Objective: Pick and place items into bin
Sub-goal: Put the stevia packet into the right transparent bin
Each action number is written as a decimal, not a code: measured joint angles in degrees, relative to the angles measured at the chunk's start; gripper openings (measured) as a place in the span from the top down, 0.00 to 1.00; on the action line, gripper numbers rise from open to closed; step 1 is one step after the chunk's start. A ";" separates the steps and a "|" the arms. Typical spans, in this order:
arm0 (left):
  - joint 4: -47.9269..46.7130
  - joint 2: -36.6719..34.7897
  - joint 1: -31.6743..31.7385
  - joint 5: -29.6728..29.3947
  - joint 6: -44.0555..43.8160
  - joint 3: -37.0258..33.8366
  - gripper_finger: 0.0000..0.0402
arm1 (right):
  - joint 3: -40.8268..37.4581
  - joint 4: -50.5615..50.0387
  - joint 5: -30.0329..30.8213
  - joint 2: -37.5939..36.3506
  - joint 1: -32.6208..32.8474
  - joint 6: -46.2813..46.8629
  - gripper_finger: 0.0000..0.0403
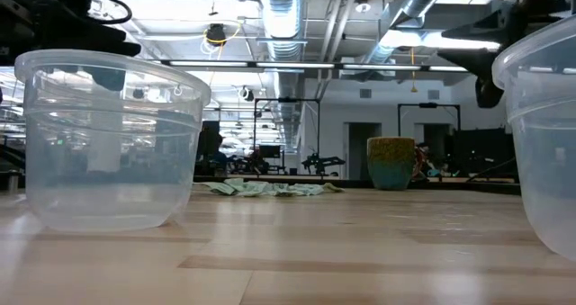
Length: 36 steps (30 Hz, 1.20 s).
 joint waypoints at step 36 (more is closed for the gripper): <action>2.09 -0.02 0.02 -5.28 0.56 -0.35 0.70 | 81.23 -57.47 -22.02 75.21 -12.25 -36.77 0.70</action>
